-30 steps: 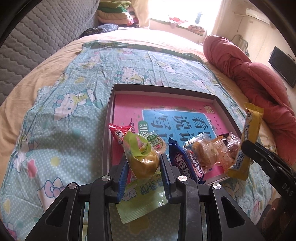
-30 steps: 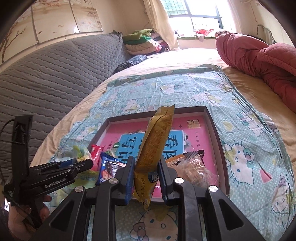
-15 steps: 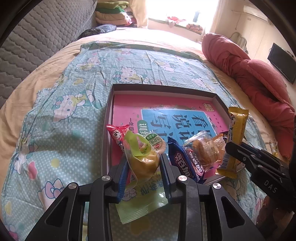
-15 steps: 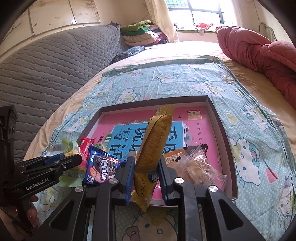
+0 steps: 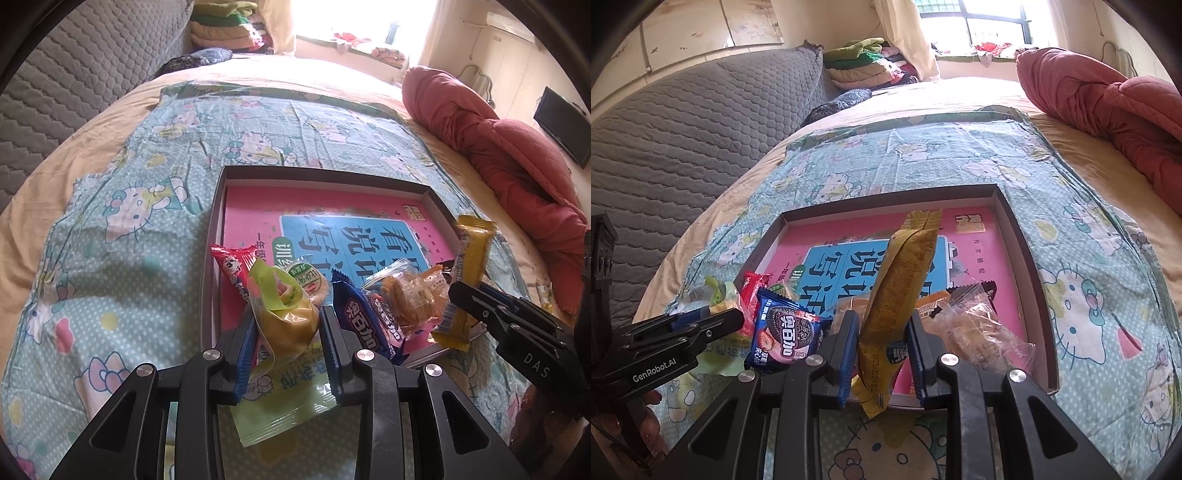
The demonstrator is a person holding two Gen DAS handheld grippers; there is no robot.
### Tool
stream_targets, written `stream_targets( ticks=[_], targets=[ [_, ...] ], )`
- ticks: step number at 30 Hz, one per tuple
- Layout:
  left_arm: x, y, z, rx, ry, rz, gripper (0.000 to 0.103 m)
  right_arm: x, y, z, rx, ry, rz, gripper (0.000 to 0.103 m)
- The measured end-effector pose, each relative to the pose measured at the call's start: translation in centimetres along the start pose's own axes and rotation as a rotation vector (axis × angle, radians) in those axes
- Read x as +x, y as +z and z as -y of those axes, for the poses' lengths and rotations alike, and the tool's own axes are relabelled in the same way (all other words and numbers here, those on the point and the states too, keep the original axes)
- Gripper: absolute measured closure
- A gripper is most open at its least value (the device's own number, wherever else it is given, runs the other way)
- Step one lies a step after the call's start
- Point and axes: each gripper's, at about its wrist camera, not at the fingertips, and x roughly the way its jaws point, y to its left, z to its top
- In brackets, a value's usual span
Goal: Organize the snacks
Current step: 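Carry the green packet with left gripper while right gripper carries the yellow bag into the tray, then open both grippers and withdraw them from the tray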
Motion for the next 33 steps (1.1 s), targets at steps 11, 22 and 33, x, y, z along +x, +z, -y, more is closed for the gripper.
stream_targets(
  ticks=[11, 22, 33],
  targets=[
    [-0.2, 0.1, 0.1, 0.001, 0.002, 0.002, 0.068, -0.5, 0.0, 0.1, 0.007, 0.001, 0.009, 0.071],
    [-1.9, 0.2, 0.0, -0.003, 0.015, 0.035, 0.050, -3.6, 0.1, -0.6, -0.025, 0.003, 0.074, 0.059],
    [-6.4, -0.9, 0.1, -0.010, 0.029, 0.060, 0.036, -7.7, -0.5, -1.2, -0.060, -0.033, 0.144, 0.038]
  ],
)
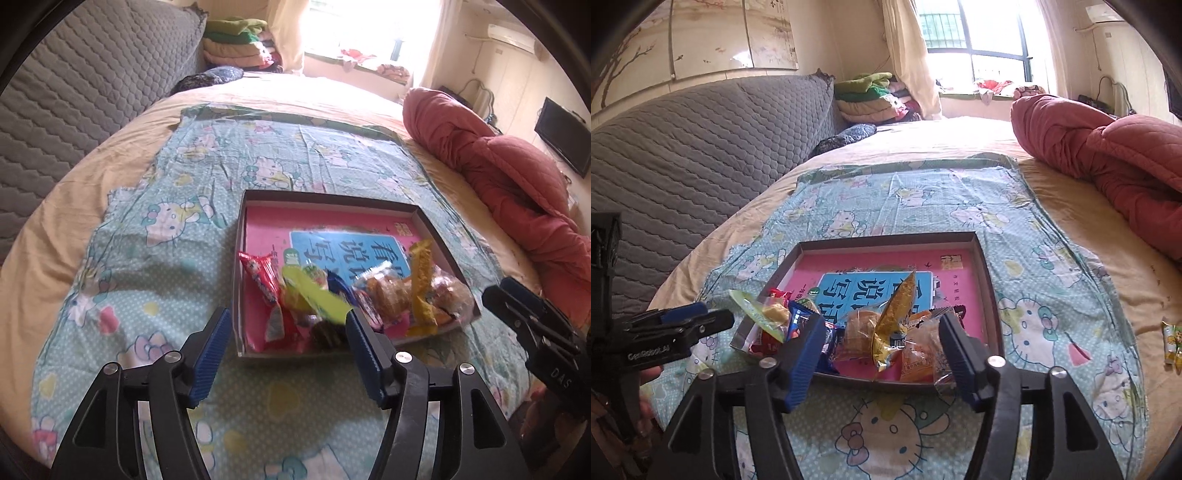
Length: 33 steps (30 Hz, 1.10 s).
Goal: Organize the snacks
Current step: 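Open both grippers and withdraw them from the tray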
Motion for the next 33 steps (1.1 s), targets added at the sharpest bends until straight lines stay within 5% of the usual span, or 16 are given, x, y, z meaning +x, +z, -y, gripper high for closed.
stream_targets(
  ticks=[25, 33],
  targets=[
    [-5.7, -5.7, 3.0, 0.013, 0.047, -0.025, 0.026, -6.5, -4.1, -1.2, -0.010, -0.070, 0.015, 0.003],
    [-5.3, -6.8, 3.5, 0.027, 0.032, -0.044, 0.026, -7.0, -5.5, -1.4, -0.011, -0.084, -0.019, 0.002]
  ],
)
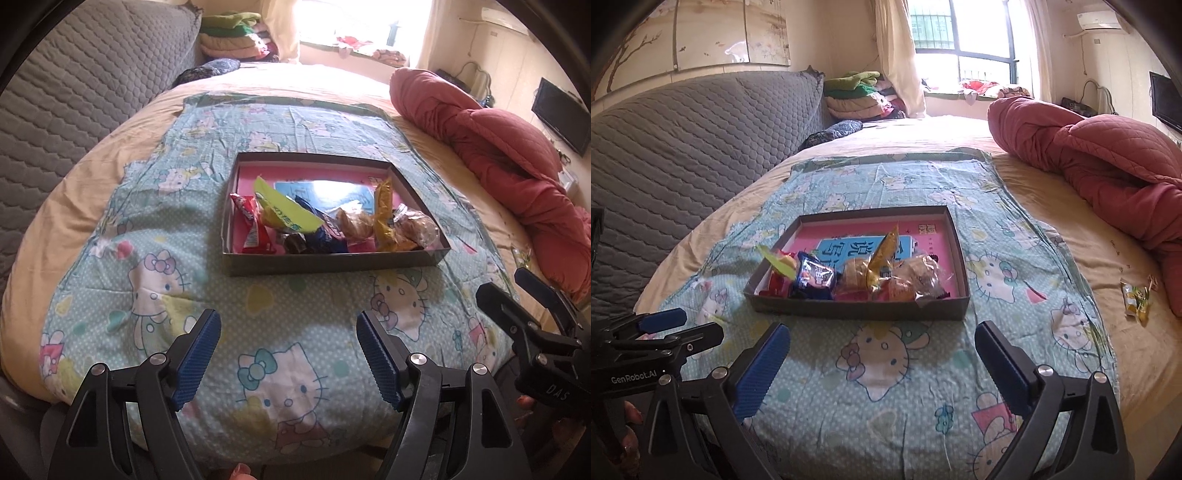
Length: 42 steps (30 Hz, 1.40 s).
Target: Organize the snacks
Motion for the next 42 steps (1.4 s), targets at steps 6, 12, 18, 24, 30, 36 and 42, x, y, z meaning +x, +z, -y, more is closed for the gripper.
stream_targets(
  ticks=[6, 12, 18, 24, 30, 36, 42],
  targets=[
    [0.2, -0.1, 0.0, 0.009, 0.022, 0.001, 0.026, 0.1, -0.3, 0.0, -0.001, 0.001, -0.010, 0.002],
    [0.3, -0.2, 0.0, 0.012, 0.016, -0.007, 0.026, 0.9, -0.6, -0.2, -0.003, 0.000, -0.041, 0.002],
    [0.6, -0.4, 0.2, 0.021, 0.012, -0.018, 0.026, 1.1, -0.9, -0.1, 0.005, 0.002, -0.052, 0.002],
    [1.1, -0.6, 0.2, 0.026, 0.028, -0.029, 0.026, 1.6, -1.0, 0.5, 0.021, 0.007, -0.063, 0.002],
    [1.7, -0.7, 0.4, 0.035, 0.037, -0.040, 0.026, 2.1, -1.2, 0.6, 0.015, -0.002, -0.064, 0.002],
    [1.9, -0.8, 0.3, 0.031, 0.030, -0.044, 0.026, 2.2, -1.3, 0.4, 0.008, 0.000, -0.069, 0.002],
    [1.9, -0.8, 0.2, 0.029, 0.027, -0.045, 0.026, 2.3, -1.3, 0.3, 0.009, 0.000, -0.071, 0.002]
  ],
)
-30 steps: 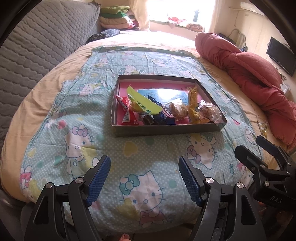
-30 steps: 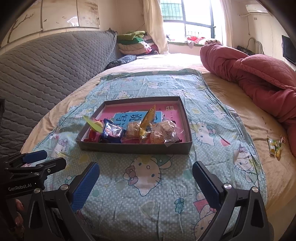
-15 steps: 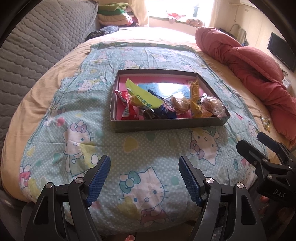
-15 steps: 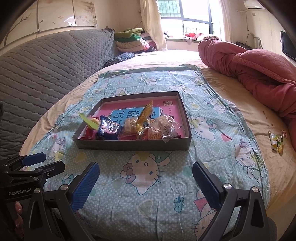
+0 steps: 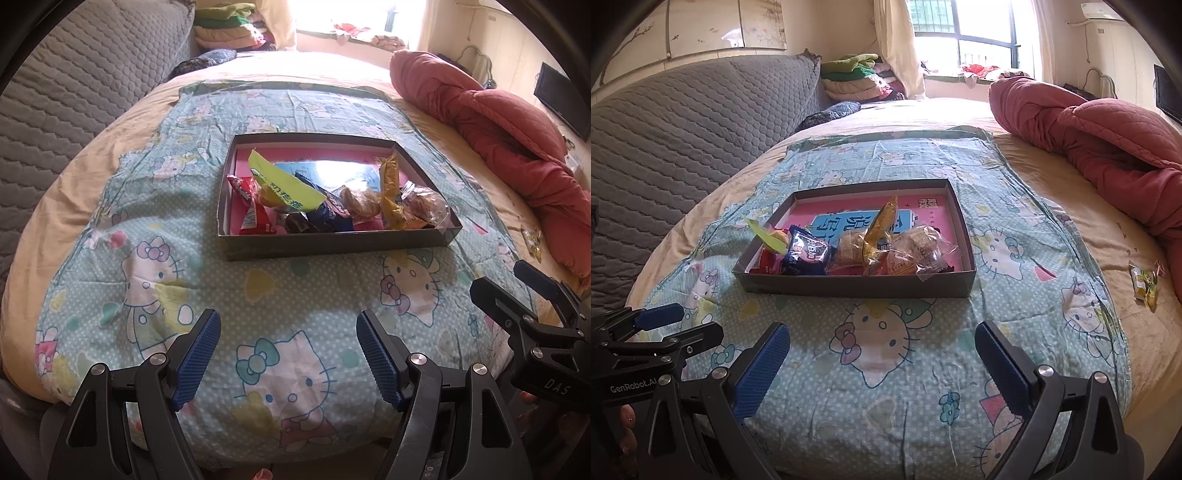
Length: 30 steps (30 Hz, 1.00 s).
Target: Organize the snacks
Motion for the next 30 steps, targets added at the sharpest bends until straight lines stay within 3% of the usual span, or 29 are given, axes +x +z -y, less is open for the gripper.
stream_targets(
  ticks=[30],
  targets=[
    [0.27, 0.10, -0.57, -0.021, 0.014, -0.013, 0.026, 0.22, -0.20, -0.41, -0.019, 0.013, -0.010, 0.002]
  ],
)
